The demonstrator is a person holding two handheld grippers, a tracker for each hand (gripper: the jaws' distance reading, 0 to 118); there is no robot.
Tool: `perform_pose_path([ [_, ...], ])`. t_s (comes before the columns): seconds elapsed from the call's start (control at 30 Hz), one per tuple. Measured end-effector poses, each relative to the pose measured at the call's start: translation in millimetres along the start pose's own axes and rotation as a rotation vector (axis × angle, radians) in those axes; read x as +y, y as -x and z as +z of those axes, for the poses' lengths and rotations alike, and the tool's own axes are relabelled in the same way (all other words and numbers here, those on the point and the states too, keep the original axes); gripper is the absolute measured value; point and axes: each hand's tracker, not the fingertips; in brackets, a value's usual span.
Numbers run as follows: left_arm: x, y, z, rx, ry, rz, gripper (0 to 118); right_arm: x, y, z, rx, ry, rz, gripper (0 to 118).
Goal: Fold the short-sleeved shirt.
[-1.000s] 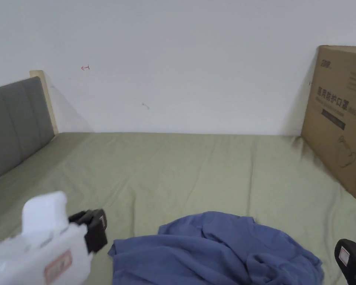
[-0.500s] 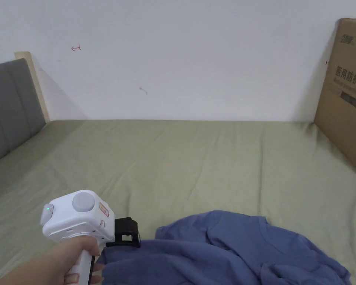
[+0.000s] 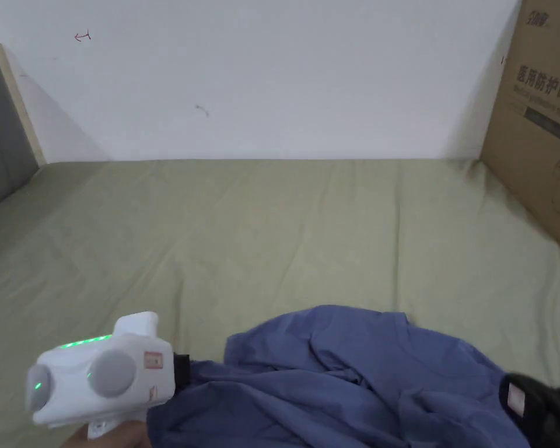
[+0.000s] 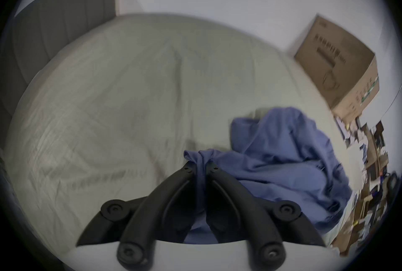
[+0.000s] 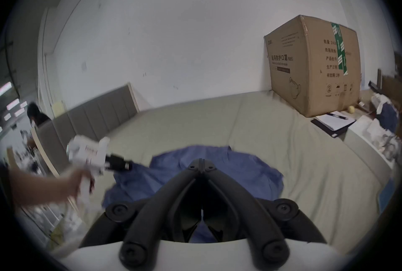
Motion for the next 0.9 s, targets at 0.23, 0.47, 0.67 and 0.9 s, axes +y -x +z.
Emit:
perform_pose_path([
  [0.23,-34,1,44,-0.034,-0.159,-0.016,5,52,-59,-173,0.128,0.496,-0.165,51],
  [0.47,-45,13,46,-0.061,-0.154,0.036,5,40,-77,-300,-0.112,0.739,-0.083,112],
  [0.67,-57,18,43,-0.040,-0.132,-0.022,5,0,-62,-321,-0.294,0.921,-0.008,83],
  [0.9,-56,31,51,-0.076,-0.059,0.040,5,25,-73,-311,-0.136,0.723,0.133,4],
])
